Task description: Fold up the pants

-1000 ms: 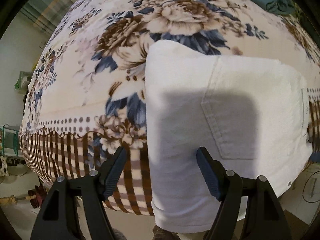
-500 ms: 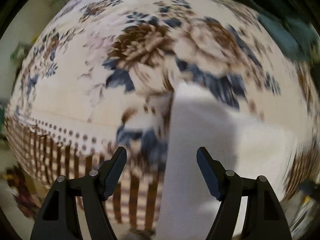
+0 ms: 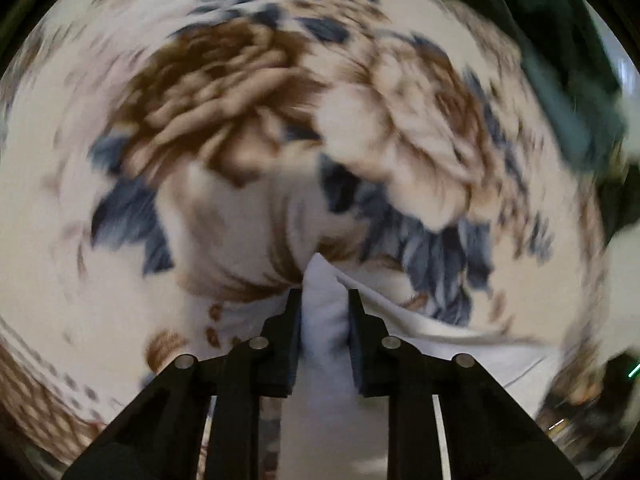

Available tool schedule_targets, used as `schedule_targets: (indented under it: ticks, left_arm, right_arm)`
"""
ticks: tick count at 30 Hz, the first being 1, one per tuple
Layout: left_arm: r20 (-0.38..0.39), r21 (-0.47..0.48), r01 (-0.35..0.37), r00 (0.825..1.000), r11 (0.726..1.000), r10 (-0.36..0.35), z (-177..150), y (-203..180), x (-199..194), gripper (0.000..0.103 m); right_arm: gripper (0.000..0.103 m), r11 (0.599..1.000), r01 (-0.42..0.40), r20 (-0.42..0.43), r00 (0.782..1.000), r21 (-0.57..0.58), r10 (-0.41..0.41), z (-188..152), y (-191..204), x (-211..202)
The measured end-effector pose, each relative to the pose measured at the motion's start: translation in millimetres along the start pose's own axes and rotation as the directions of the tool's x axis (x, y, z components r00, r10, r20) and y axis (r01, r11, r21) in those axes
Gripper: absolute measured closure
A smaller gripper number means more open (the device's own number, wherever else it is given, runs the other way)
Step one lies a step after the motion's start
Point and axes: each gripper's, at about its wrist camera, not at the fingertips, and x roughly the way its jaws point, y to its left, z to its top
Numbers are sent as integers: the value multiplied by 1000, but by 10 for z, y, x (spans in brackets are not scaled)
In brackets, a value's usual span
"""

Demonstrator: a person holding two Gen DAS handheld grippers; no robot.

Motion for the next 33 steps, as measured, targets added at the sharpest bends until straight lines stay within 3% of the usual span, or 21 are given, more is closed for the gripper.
schedule_targets:
  ticks: [3,5,8,9,12,14,16,19,23,24,27,31,33]
  left_arm:
    - [27,-178,115,993,977,-111,-52,240,-11,85]
    - [42,-294,181,983,938,-177,-82,368,30,85]
    - [58,-406,236,971,883,-233,-121,477,89,85]
    - [59,-410,250,967,877,-248,-123,470,89,84]
    - [36,-306,218,975,927,-218,-42,347,-47,77]
    - [7,-186,106,994,977,-107,-31,205,-191,63]
    - [11,-76,15,1000,997,-14,-96,28,-321,49]
    - [35,115,-137,990,984,134,-330,-276,-460,35]
    - [102,207,-277,960,938,261,-595,-379,-508,33]
    - [117,216,-294,954,931,274,-639,-398,-507,33]
    - [127,220,-300,952,928,278,-714,-422,-464,33]
    - [144,231,-313,947,921,286,-744,-507,-412,32]
    - [160,254,-336,939,907,304,-764,-573,-407,32]
  right_arm:
    - [69,999,12,47,999,-32,-10,-71,53,-130]
    - [69,996,48,77,996,-73,-43,-79,136,-177]
    - [70,995,55,73,996,-83,-49,-55,129,-217]
    - [70,995,61,63,996,-79,-56,-28,120,-202]
    - [65,1000,17,-23,1000,-25,-17,48,-39,-127]
    - [57,1000,-20,-47,999,-10,19,72,-111,-119]
    - [38,999,-32,-50,998,-12,31,72,-125,-117]
    - [32,998,-54,-45,998,-16,53,68,-126,-118]
    - [28,998,-64,-75,995,2,64,63,-132,27]
    - [28,998,-55,-69,996,-21,53,44,-111,62]
    - [73,997,-4,-36,999,-81,1,-25,-39,35]
    - [76,995,48,33,998,-91,-45,-96,2,-130]
    - [74,994,53,12,999,-97,-52,-104,1,-82]
